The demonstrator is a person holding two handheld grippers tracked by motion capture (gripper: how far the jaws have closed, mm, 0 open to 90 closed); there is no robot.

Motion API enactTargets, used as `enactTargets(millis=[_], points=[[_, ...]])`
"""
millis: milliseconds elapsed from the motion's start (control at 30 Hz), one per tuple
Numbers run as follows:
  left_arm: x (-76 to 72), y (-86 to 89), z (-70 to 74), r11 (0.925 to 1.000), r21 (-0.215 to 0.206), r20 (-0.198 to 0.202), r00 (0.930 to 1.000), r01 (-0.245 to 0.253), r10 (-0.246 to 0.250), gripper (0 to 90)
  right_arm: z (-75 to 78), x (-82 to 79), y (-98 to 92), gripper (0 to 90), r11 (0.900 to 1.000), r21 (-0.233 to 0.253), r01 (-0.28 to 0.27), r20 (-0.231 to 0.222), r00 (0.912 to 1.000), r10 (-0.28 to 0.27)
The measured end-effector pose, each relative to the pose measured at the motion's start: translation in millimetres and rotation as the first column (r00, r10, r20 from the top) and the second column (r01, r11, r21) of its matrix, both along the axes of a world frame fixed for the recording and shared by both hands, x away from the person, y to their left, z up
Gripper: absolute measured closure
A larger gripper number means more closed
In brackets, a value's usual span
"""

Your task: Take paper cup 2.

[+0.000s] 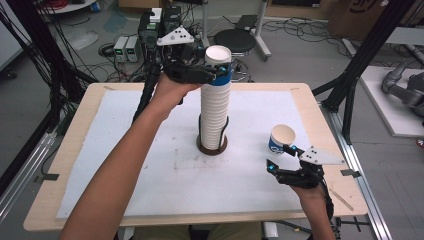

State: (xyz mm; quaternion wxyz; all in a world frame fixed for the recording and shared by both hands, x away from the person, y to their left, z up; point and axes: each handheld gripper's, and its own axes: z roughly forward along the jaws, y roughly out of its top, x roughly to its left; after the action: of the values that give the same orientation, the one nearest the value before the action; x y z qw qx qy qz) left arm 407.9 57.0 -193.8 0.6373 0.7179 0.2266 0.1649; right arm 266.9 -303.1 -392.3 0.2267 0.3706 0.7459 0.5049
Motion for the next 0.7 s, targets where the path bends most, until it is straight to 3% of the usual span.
enactTargets(millis=[133,500,700], points=[[1.1,2.4,1.0,0.9999,-0.007,0.014,0.9999,-0.008,0.008,28.1,-0.4,-0.1,-0.5,19.0,1.000,0.001,-0.001,-0.004,1.0000,0.001],[0.8,1.2,4.5,0.9998,0.017,0.020,0.9998,-0.002,0.002,29.2,-0.8,-0.3,-0.4,19.1,1.000,0.000,-0.001,-0.007,1.0000,0.001],[-0.7,1.6,7.9,0.9999,-0.014,0.040,0.9991,-0.010,0.011,29.6,-1.1,-0.1,-0.3,19.1,1.000,0.001,-0.003,-0.011,0.9999,0.003]])
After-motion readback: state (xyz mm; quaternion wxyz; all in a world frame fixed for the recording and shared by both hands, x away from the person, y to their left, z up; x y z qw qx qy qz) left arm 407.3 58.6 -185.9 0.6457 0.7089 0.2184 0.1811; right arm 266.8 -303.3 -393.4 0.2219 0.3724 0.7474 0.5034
